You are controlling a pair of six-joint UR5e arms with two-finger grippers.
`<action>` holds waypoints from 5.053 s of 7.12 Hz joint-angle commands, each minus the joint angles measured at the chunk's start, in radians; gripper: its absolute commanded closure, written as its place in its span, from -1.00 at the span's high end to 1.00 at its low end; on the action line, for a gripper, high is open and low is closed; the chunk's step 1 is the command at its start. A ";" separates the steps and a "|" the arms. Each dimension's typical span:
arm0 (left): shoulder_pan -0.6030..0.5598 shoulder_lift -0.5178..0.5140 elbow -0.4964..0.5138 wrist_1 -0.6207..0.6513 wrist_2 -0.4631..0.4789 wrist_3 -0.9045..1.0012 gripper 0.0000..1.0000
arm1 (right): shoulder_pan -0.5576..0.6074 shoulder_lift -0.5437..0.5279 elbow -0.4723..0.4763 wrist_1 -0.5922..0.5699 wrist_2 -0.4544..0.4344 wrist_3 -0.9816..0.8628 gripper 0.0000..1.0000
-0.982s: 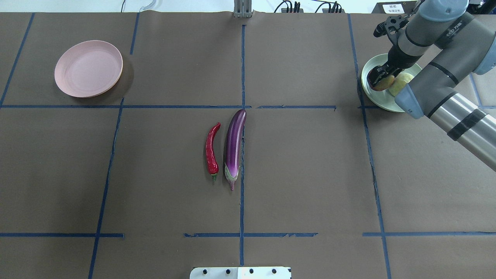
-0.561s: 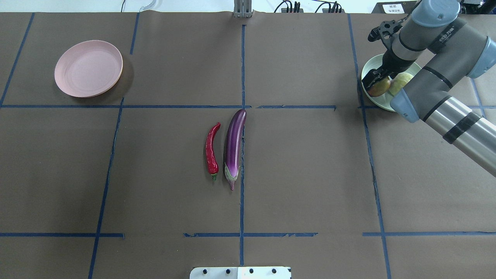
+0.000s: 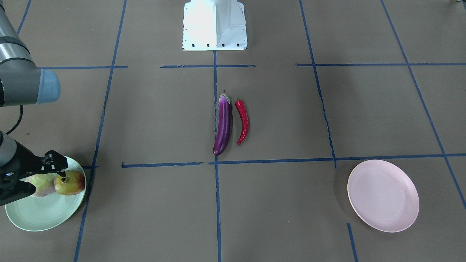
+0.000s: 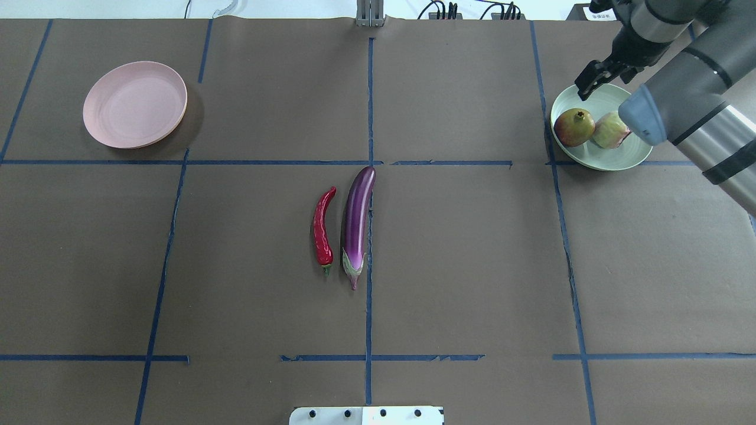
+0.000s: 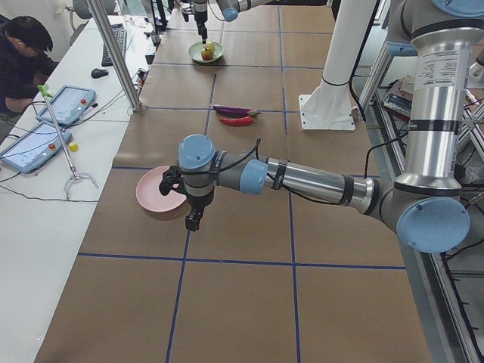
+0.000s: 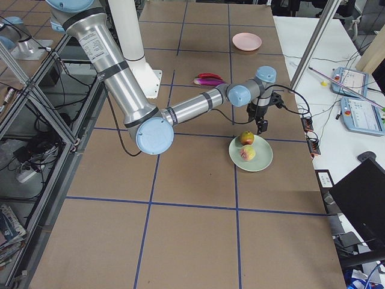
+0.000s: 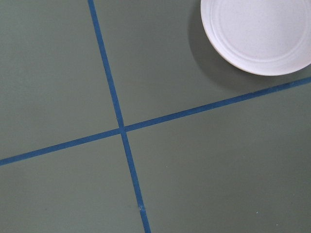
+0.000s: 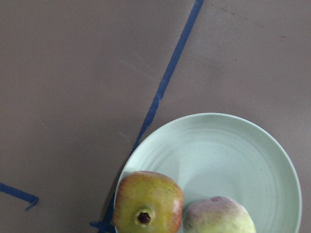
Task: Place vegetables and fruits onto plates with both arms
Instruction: 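Reach the left gripper down to the purple eggplant and grasp it, then lift the eggplant with the left gripper and lay it on the pink plate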
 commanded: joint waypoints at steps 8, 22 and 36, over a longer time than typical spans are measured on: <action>0.609 -0.420 -0.067 0.004 0.082 -0.832 1.00 | 0.393 -0.582 0.240 -0.174 0.129 -0.435 1.00; 1.031 -0.798 0.330 -0.143 0.587 -1.304 -1.00 | 0.393 -0.623 0.260 -0.152 0.127 -0.413 1.00; 0.394 -0.449 0.662 -0.550 0.212 -0.776 0.99 | 0.393 -0.623 0.260 -0.152 0.129 -0.415 1.00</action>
